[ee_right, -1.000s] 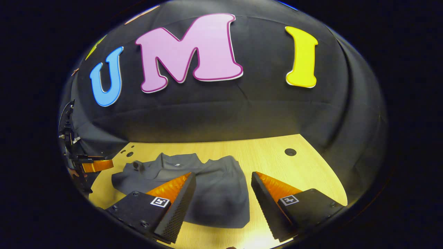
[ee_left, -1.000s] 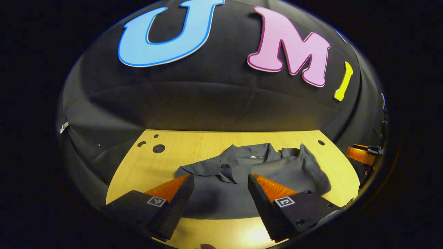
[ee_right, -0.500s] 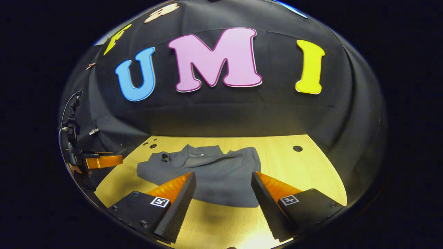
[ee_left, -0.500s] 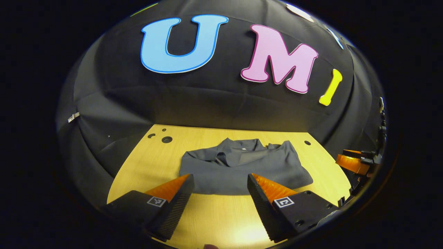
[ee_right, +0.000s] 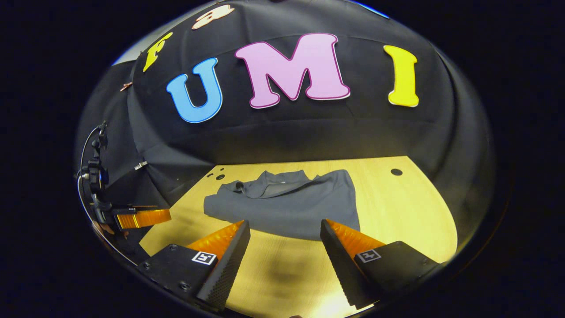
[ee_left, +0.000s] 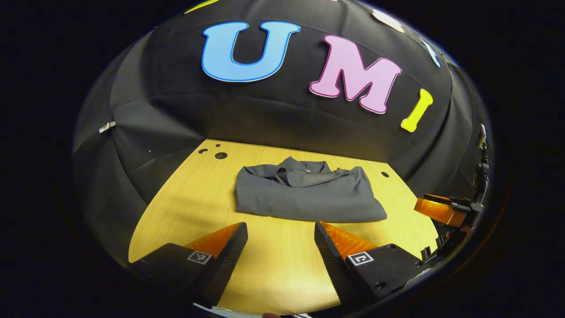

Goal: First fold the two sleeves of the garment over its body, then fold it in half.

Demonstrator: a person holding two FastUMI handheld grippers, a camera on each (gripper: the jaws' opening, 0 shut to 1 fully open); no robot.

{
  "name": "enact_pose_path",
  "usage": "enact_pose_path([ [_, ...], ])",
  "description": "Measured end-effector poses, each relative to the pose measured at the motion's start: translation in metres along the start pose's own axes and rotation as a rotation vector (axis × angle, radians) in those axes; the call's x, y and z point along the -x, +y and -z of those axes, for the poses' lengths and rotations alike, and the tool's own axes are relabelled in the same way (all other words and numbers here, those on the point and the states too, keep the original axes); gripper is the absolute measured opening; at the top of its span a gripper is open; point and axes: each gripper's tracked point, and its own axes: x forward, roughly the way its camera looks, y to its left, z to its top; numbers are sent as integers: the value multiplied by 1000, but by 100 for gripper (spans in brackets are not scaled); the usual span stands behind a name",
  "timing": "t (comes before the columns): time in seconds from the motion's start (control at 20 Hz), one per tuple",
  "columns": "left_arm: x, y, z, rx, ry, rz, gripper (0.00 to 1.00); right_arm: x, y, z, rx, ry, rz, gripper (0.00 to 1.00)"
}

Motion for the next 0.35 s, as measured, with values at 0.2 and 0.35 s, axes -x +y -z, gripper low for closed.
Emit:
enact_pose_path([
  [0.2,5,-6,10,2,12,-2,96,-4,2,8,24,44,-19,99],
  [0.35,6,-9,17,-2,20,-8,96,-4,-1,7,35,40,-16,99],
])
